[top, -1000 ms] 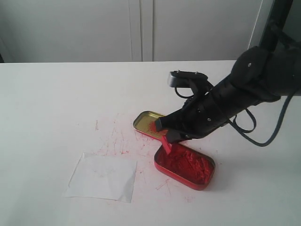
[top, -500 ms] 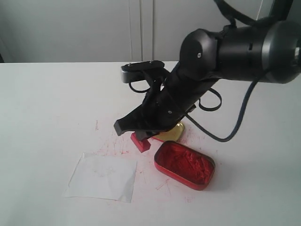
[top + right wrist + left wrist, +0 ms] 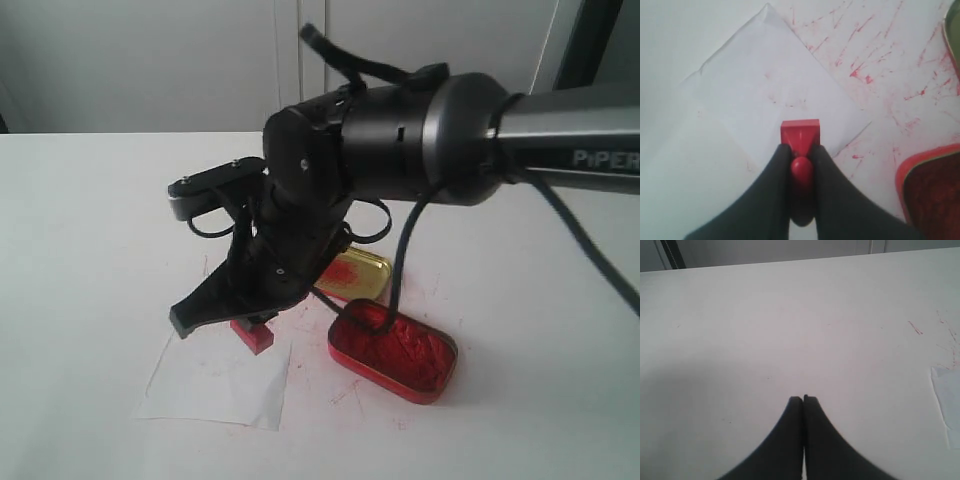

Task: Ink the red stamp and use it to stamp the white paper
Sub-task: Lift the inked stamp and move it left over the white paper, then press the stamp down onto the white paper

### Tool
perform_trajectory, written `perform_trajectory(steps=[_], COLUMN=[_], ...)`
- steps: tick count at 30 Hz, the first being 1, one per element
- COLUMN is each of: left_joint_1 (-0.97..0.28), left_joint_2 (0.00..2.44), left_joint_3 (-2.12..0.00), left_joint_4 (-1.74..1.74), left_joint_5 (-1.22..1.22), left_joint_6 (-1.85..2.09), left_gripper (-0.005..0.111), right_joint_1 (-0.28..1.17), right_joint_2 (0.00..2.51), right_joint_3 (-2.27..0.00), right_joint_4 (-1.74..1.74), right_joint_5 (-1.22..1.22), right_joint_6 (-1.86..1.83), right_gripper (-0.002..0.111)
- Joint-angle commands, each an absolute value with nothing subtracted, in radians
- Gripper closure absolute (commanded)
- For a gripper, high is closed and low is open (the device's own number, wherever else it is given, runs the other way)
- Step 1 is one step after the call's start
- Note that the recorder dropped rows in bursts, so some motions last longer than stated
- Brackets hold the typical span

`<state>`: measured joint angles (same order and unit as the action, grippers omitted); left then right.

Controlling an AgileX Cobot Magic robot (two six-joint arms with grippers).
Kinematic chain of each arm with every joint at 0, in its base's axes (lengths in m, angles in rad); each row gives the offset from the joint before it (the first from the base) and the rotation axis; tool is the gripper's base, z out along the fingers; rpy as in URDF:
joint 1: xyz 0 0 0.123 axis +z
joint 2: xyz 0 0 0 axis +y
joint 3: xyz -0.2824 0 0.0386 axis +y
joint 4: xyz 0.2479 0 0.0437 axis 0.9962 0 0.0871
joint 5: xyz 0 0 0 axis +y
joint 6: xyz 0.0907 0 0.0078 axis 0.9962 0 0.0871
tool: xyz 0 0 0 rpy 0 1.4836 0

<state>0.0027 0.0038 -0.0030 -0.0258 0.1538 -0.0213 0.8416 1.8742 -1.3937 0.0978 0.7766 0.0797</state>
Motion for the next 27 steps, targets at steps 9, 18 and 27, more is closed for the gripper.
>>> perform_trajectory(steps=[9, 18, 27], left_joint_1=[0.000, 0.000, 0.000], left_joint_2=[0.000, 0.000, 0.000], left_joint_3=[0.000, 0.000, 0.000], left_joint_4=[-0.024, -0.024, -0.024], left_joint_5=[0.150, 0.150, 0.150], left_joint_6=[-0.022, -0.022, -0.022], left_gripper=[0.107, 0.107, 0.107], right_joint_1=[0.917, 0.969, 0.969], right_joint_2=[2.004, 2.040, 2.097], right_joint_3=[-1.499, -1.526, -1.526], right_joint_4=[0.070, -0.132, -0.132], right_joint_5=[0.782, 0.784, 0.761], right_joint_6=[0.116, 0.258, 0.267], right_gripper=[0.108, 0.108, 0.108])
